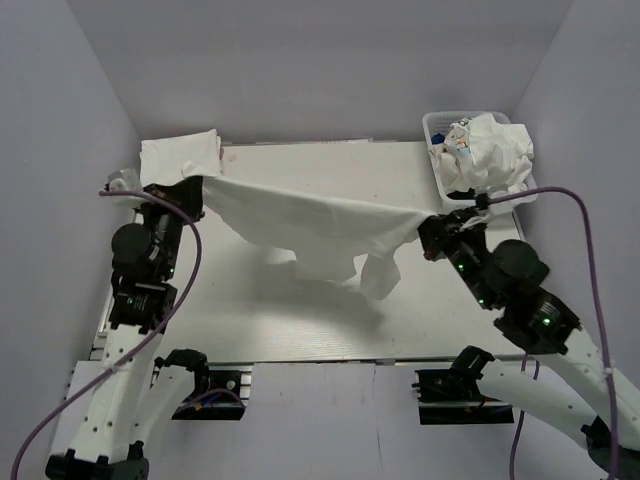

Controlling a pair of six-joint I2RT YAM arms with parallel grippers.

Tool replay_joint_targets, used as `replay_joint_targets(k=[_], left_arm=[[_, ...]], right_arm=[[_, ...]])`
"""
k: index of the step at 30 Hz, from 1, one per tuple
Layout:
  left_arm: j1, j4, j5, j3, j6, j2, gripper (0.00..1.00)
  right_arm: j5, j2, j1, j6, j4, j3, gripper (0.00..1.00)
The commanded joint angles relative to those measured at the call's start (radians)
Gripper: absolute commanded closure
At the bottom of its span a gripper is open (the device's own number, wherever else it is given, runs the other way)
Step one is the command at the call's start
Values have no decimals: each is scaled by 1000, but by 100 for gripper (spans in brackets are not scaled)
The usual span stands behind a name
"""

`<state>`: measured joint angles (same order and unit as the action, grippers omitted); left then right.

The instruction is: Fold and stack the t-shirts

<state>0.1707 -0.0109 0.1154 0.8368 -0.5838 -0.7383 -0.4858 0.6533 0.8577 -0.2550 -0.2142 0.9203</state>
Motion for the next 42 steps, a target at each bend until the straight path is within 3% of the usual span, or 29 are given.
replay_joint_targets(k=[1, 7, 12, 15, 20, 23, 24, 25, 26, 27, 29, 30, 31, 34, 35, 36, 37, 42], left_arm=[[-4, 6, -19, 71, 28, 121, 100], [-17, 61, -54, 171, 29, 289, 100], [-17, 101, -72, 242, 38, 309, 100], [-17, 110, -83, 220, 29, 255, 100], [-17, 54, -56, 60, -7, 124, 100], [-17, 22, 59, -28, -57, -112, 100], [-17, 9, 85, -41, -68, -178, 100], [-26, 9, 125, -41, -82, -247, 94], [-27, 32, 141, -28, -82, -319, 83], [-27, 44, 150, -9, -82, -390, 51], [-27, 96, 150, 98, -68, -569, 19], [-27, 183, 150, 148, -47, -614, 1], [-27, 215, 150, 225, -31, -647, 1], [-17, 252, 127, 268, 13, -670, 1], [-7, 240, 104, 253, 24, -658, 1], [-7, 239, 75, 236, 24, -639, 1], [-7, 227, -4, 199, 39, -601, 1], [12, 131, -346, -37, 21, -463, 1]], right_arm=[[76, -60, -2, 23, -40, 147, 100], [309, -138, 0, 23, -67, 244, 100], [270, -158, -3, 3, -109, 275, 100], [115, -149, -2, -19, -91, 198, 100], [-496, -66, -6, -55, 50, -57, 100], [-679, 175, -37, -172, 81, -131, 100], [-669, 215, -51, -179, 94, -142, 100], [-640, 254, -66, -188, 107, -161, 100], [-496, 341, -124, -182, 160, -176, 100], [-446, 441, -150, -165, 179, -181, 89], [-297, 606, -210, -188, 98, -131, 67], [-277, 661, -233, -200, 57, -18, 61], [-266, 795, -247, -240, 15, 26, 60], [-258, 897, -253, -260, -146, 170, 56], [-240, 898, -256, -257, -148, 179, 47], [-225, 892, -263, -245, -146, 189, 44], [-164, 875, -267, -242, -145, 184, 10], [-22, 770, -258, -159, -125, 120, 10]])
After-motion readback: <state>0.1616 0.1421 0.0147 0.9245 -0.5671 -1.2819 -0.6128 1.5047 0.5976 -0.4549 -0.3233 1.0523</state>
